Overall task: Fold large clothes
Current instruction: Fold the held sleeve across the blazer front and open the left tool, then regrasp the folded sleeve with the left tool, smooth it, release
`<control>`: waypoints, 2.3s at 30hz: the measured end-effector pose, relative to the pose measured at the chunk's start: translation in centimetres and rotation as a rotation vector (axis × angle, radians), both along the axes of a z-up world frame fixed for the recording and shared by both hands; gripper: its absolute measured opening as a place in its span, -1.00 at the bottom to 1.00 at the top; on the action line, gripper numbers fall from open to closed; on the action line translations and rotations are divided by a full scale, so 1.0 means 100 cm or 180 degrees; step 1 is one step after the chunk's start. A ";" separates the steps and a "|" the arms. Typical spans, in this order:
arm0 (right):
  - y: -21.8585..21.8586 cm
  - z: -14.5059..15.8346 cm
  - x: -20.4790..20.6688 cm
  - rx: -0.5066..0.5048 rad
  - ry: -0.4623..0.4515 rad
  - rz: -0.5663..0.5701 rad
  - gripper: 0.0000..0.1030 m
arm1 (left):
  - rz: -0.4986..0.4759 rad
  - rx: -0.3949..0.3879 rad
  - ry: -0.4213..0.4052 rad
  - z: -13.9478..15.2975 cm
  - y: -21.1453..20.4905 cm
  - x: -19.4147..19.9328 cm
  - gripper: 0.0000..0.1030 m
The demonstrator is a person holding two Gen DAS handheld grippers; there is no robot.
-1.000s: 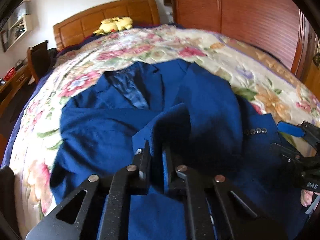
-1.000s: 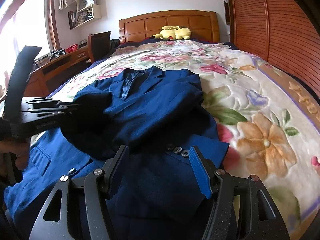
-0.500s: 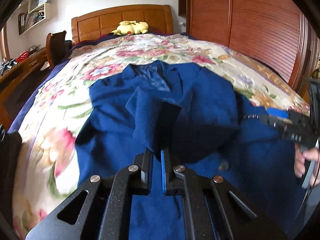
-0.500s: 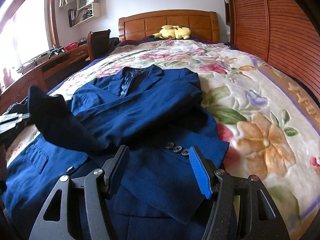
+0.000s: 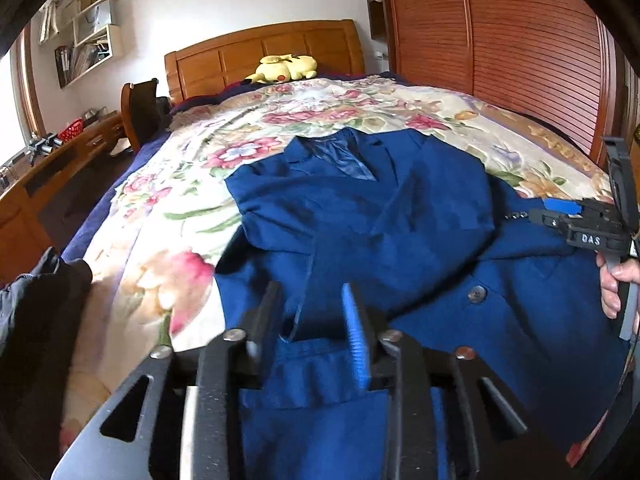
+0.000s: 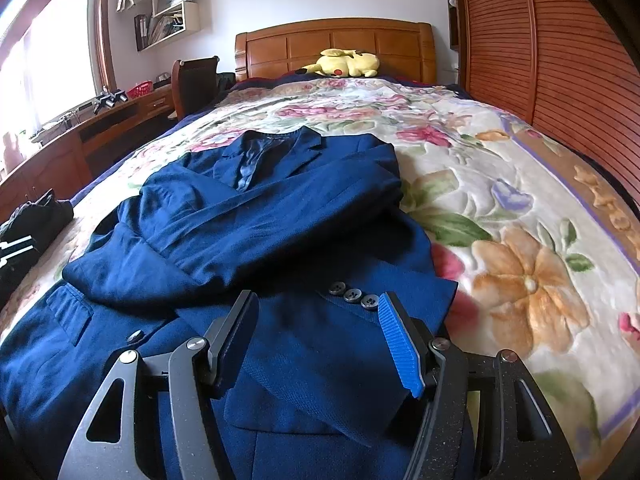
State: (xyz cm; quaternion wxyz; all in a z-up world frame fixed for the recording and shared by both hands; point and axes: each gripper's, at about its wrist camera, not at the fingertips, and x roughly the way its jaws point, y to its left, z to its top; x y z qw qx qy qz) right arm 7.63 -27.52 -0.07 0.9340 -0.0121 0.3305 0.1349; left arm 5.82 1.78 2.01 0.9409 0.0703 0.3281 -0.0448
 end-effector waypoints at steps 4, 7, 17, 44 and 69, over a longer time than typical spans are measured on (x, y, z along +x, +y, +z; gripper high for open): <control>0.001 0.001 -0.001 -0.0030 -0.0015 0.0001 0.25 | -0.0029 -0.0125 0.0160 -0.002 0.004 0.022 0.11; 0.000 0.001 -0.001 -0.0024 -0.0014 0.0012 0.25 | 0.0008 -0.0246 0.0257 -0.007 0.006 0.043 0.49; -0.001 0.000 0.001 0.0010 0.0026 0.0040 0.25 | 0.0167 -0.0328 0.0419 -0.021 0.002 0.094 0.49; 0.004 -0.003 0.003 -0.0021 0.0073 0.0068 0.25 | -0.0055 -0.0208 0.0758 -0.047 -0.024 0.110 -0.91; 0.004 0.003 -0.010 -0.0057 -0.0026 0.0105 0.25 | -0.0490 -0.0320 0.0282 -0.027 -0.033 -0.032 -0.92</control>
